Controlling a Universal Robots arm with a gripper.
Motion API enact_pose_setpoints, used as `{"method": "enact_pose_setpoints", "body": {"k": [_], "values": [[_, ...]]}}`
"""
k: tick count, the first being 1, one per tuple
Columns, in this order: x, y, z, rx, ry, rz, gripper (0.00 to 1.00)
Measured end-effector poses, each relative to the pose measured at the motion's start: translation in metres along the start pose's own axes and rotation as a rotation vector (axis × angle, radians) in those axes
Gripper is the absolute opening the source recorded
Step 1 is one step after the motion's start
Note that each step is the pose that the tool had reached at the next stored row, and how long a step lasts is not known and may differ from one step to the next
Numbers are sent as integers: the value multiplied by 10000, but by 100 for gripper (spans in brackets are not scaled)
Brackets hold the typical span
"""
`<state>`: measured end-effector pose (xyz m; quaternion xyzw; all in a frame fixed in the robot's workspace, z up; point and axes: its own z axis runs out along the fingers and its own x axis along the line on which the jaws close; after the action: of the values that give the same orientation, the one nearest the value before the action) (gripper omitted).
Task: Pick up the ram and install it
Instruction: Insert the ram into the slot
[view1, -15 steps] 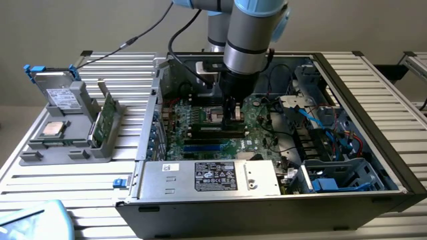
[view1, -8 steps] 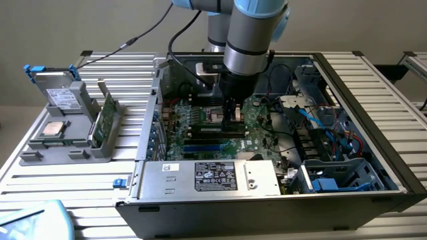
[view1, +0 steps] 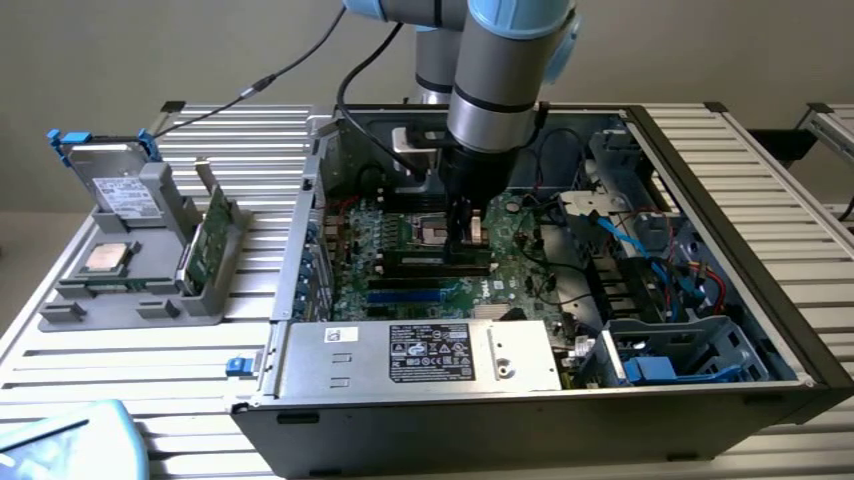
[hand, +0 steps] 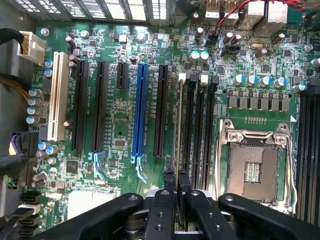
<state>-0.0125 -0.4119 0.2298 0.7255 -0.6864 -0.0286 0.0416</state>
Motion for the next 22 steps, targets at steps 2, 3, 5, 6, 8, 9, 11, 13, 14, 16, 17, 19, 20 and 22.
{"method": "enact_pose_setpoints", "body": {"k": [2,3,5,6,8,9,11,13,14,16,17,19,20,22], "values": [[0,0,2,1,0,1,13],[0,-1,3,1,0,1,13],[-1,-1,4,2,-2,0,13],[-3,-2,4,3,-3,0,13],[-10,-2,5,2,-4,2,13],[-12,-2,5,2,-3,2,13],[-12,-1,5,2,-2,3,13],[-12,-2,5,2,-1,2,13],[-13,-2,6,1,0,3,13],[-13,-2,13,1,-2,3,13],[-13,-3,16,1,-1,2,13],[-13,-3,20,1,0,3,13],[-13,-3,21,1,1,3,13],[-13,-3,23,2,-1,3,13]]}}
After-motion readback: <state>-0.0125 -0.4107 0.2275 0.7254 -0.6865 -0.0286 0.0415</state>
